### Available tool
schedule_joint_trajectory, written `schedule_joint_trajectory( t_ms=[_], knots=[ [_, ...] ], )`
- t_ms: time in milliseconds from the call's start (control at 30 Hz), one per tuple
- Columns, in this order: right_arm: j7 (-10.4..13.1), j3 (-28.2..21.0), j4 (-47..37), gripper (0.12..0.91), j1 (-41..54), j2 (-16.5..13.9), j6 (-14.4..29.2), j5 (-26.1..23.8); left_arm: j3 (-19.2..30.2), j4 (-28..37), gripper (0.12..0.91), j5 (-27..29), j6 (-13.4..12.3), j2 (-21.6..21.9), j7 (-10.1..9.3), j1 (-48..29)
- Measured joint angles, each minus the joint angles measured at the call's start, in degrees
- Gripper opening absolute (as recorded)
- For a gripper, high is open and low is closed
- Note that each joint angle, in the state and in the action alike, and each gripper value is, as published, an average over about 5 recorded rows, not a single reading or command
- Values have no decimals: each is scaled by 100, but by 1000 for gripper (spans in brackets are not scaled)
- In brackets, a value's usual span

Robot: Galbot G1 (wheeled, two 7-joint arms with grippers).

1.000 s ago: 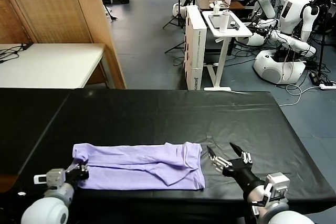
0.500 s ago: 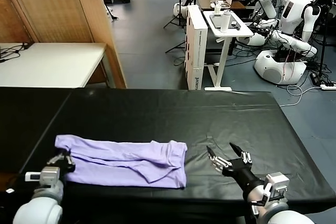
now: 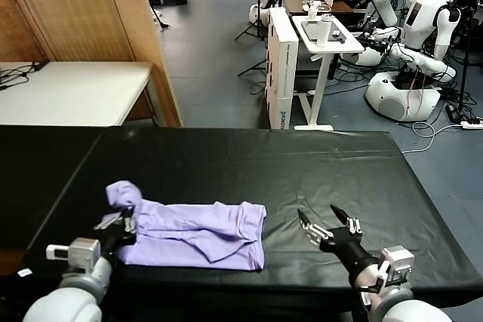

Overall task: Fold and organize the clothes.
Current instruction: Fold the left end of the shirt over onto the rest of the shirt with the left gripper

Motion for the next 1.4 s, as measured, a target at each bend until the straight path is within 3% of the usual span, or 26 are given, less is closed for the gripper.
schedule_joint_trajectory(
  t_ms=[200, 700, 1400],
  knots=[
    [17, 131, 54, 907, -134, 108, 0, -36, 597, 88, 164, -478, 1, 69, -137, -236],
    [22, 241, 125, 907, -501, 392, 17, -318, 1897, 619, 164, -502, -10, -6, -138, -1045],
    [12, 155, 66, 907, -488, 454, 23, -365, 2472, 946, 164, 602, -333, -72, 102, -1067]
  ],
)
